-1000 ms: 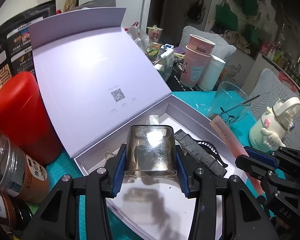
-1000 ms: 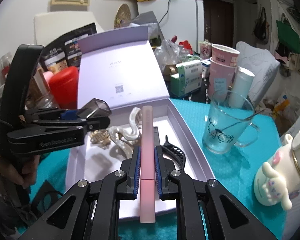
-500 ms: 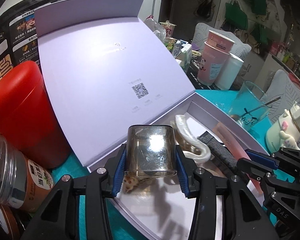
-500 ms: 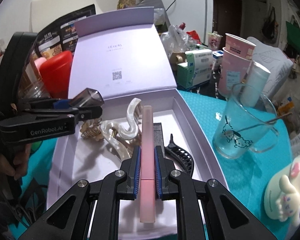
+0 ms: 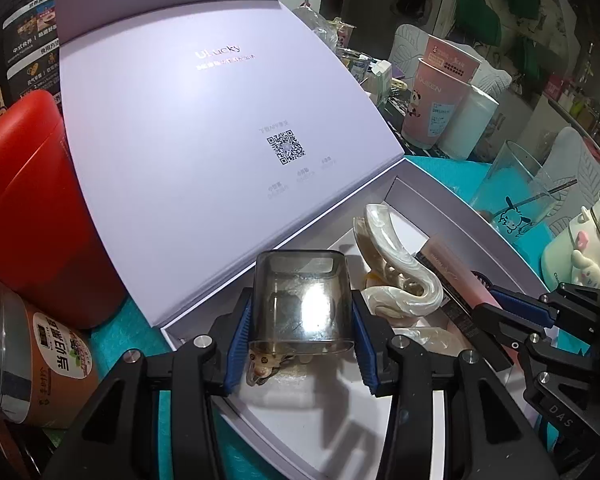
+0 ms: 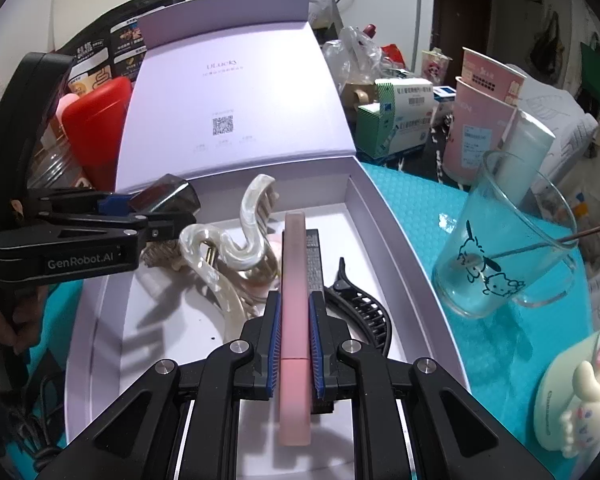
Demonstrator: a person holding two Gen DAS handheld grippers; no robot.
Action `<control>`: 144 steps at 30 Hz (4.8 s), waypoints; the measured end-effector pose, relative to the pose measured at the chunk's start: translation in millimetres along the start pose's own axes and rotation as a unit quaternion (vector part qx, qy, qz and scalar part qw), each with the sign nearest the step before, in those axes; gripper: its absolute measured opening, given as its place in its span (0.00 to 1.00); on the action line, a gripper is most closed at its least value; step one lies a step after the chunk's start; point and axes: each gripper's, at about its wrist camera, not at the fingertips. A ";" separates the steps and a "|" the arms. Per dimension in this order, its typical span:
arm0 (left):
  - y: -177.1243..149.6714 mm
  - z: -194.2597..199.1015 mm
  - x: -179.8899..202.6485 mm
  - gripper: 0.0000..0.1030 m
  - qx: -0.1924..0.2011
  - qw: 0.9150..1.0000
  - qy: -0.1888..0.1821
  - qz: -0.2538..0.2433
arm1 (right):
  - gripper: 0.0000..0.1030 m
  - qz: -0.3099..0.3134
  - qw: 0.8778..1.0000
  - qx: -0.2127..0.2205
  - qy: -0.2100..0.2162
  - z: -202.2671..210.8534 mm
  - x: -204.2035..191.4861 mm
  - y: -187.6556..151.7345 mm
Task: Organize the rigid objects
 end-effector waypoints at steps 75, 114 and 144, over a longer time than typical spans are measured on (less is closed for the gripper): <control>-10.2 154.9 71.7 1.00 0.093 0.992 0.066 -0.046 | 0.69 -0.019 0.990 0.117 -0.071 168.6 -25.5 -9.6; -120.2 184.9 71.4 1.00 0.081 0.994 0.069 -0.037 | 0.75 -0.103 0.987 0.053 -0.111 190.3 -57.8 -108.6; -123.3 184.1 73.6 1.00 0.076 0.995 0.058 -0.036 | 0.75 -0.097 0.988 0.049 -0.107 191.7 -61.9 -112.9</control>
Point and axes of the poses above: each gripper's, at about its wrist camera, not at the fingertips, and z roughly against the way its jaws point, x to its right, y to its top, and after that the axes turned 2 degrees about x, right-handed
